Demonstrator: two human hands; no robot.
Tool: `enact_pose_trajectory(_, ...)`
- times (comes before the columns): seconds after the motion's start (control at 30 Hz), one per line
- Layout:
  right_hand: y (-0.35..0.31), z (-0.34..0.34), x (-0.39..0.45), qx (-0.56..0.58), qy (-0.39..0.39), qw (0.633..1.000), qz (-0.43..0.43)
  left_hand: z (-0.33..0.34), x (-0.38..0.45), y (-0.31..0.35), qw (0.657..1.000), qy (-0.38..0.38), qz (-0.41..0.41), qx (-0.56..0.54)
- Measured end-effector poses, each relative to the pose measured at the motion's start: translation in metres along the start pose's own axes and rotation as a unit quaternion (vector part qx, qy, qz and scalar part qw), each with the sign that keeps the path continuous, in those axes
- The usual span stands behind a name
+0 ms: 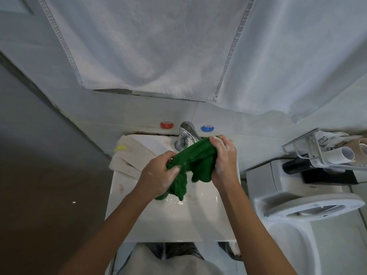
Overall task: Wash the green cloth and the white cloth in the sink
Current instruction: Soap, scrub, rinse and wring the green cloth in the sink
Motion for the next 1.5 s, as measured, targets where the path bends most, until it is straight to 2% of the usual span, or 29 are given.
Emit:
enact_pose_trajectory(0.1, 0.009, -0.004, 0.003, -0.079, 0.017, 0.997, 0.006, -0.004, 0.002, 0.002, 0.999, 0.03, 0.015, -0.037)
enact_pose_trajectory(0.23, 0.017, 0.005, -0.003, -0.137, -0.036, 0.99, -0.006, -0.006, 0.004, 0.013, 0.991, 0.103, 0.028, -0.078)
enact_pose_trajectory(0.33, 0.023, 0.027, -0.02, -0.104, -0.059, 0.993, 0.013, -0.008, 0.011, 0.023, 0.98, 0.171, 0.021, -0.095)
enact_pose_trajectory(0.4, 0.024, 0.037, -0.019, -0.088, -0.012, 0.996, 0.0, -0.001, 0.012, 0.032, 0.974, 0.208, 0.011, -0.086)
enact_pose_trajectory(0.5, 0.016, 0.041, 0.003, -0.083, 0.043, 0.996, -0.003, 0.018, 0.003, 0.039, 0.974, 0.214, 0.025, -0.07)
enact_pose_trajectory(0.6, 0.02, 0.047, -0.005, -0.078, 0.006, 0.997, -0.003, 0.009, 0.015, 0.028, 0.961, 0.249, 0.02, -0.117)
enact_pose_trajectory(0.67, 0.027, 0.046, -0.015, -0.084, -0.016, 0.996, -0.001, 0.004, 0.017, 0.022, 0.953, 0.281, 0.024, -0.11)
enact_pose_trajectory(0.8, 0.032, 0.041, 0.005, -0.131, -0.029, 0.991, 0.008, 0.024, -0.002, 0.028, 0.959, 0.253, 0.037, -0.123)
enact_pose_trajectory(0.87, 0.035, 0.046, 0.003, -0.16, -0.038, 0.986, 0.008, 0.015, 0.009, 0.022, 0.957, 0.267, 0.038, -0.109)
enact_pose_trajectory(1.0, 0.038, 0.044, -0.007, -0.153, -0.039, 0.987, 0.002, 0.001, 0.022, 0.02, 0.953, 0.263, 0.107, -0.106)
enact_pose_trajectory(1.07, 0.031, 0.045, 0.003, -0.13, -0.03, 0.991, 0.019, 0.015, 0.01, 0.025, 0.958, 0.249, 0.099, -0.104)
enact_pose_trajectory(1.13, 0.028, 0.046, 0.009, -0.125, -0.055, 0.991, -0.007, 0.023, 0.004, 0.029, 0.959, 0.231, 0.091, -0.134)
enact_pose_trajectory(1.23, 0.033, 0.046, -0.01, -0.157, -0.025, 0.987, 0.026, 0.005, 0.017, 0.023, 0.956, 0.259, 0.106, -0.089)
enact_pose_trajectory(1.33, 0.033, 0.039, -0.014, -0.195, -0.069, 0.977, 0.053, 0.005, 0.018, 0.019, 0.957, 0.268, 0.09, -0.071)
enact_pose_trajectory(1.43, 0.019, 0.046, 0.005, -0.204, -0.057, 0.976, 0.05, 0.025, 0.003, 0.024, 0.971, 0.215, 0.083, -0.06)
enact_pose_trajectory(1.5, 0.017, 0.048, 0.002, -0.194, -0.057, 0.978, 0.048, 0.018, 0.01, 0.024, 0.971, 0.222, 0.063, -0.069)
Point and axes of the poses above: each hand's wrist, its own x-axis towards the middle knuckle, its own z-axis out of the palm, y = z × x, the point moved 2 cm from there along x, towards the middle knuckle, and after that the axes turned 2 degrees about -y, right-handed, at the moved point
